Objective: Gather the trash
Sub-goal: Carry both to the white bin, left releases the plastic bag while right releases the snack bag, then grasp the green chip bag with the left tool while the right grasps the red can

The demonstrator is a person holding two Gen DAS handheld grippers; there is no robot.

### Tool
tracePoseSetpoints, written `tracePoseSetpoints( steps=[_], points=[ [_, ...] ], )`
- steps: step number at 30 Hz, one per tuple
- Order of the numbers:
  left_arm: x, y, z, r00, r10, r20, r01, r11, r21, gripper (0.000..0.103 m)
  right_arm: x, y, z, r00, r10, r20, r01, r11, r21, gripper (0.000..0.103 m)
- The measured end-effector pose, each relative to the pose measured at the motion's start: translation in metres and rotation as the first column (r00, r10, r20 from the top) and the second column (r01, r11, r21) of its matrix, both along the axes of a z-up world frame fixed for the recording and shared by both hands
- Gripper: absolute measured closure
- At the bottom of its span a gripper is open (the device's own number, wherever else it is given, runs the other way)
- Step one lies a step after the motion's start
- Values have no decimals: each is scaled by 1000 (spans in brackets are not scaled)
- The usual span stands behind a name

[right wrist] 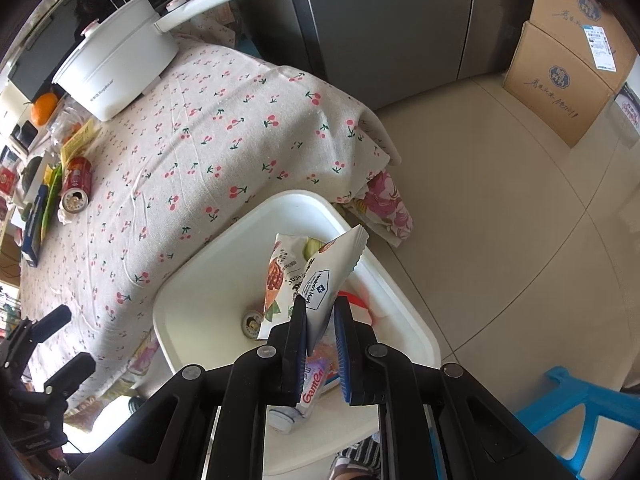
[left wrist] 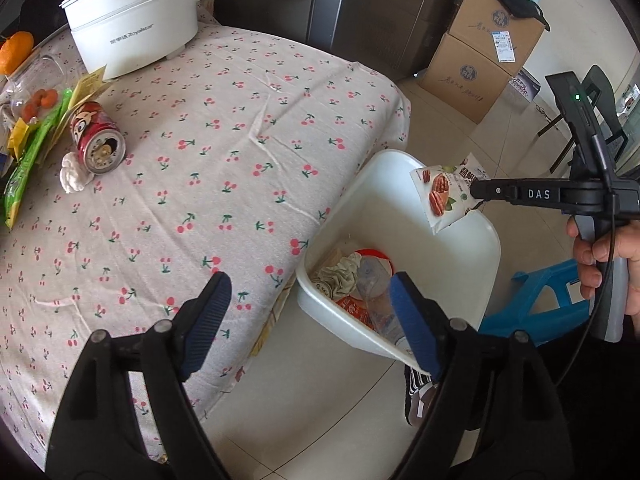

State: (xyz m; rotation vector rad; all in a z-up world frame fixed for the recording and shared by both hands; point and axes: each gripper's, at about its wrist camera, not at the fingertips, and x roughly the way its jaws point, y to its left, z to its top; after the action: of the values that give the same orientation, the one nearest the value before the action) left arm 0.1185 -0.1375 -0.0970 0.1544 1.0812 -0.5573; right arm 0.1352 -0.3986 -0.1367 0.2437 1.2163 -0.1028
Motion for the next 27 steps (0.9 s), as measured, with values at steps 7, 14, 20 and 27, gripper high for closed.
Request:
tracePoseSetpoints(
  steps=[7,14,20,27],
  points=[
    [-4,27,5,999,44,7,-44,999,4,19,10,5,-10,999,-13,-36,12,1000,-12,74],
    [-5,50,10,996,90,15,-90,996,5,17,8,7,-1,999,-50,-17,51,998,27,46],
    [-4,65,16,991,126,38,-127,992,7,8,9,19,11,1000,-26,12,26,1000,14,39],
    [0,92,24,976,199,85,-200,980,2,1,15,46,29,998,32,61,-32,999,-10,31]
  ],
)
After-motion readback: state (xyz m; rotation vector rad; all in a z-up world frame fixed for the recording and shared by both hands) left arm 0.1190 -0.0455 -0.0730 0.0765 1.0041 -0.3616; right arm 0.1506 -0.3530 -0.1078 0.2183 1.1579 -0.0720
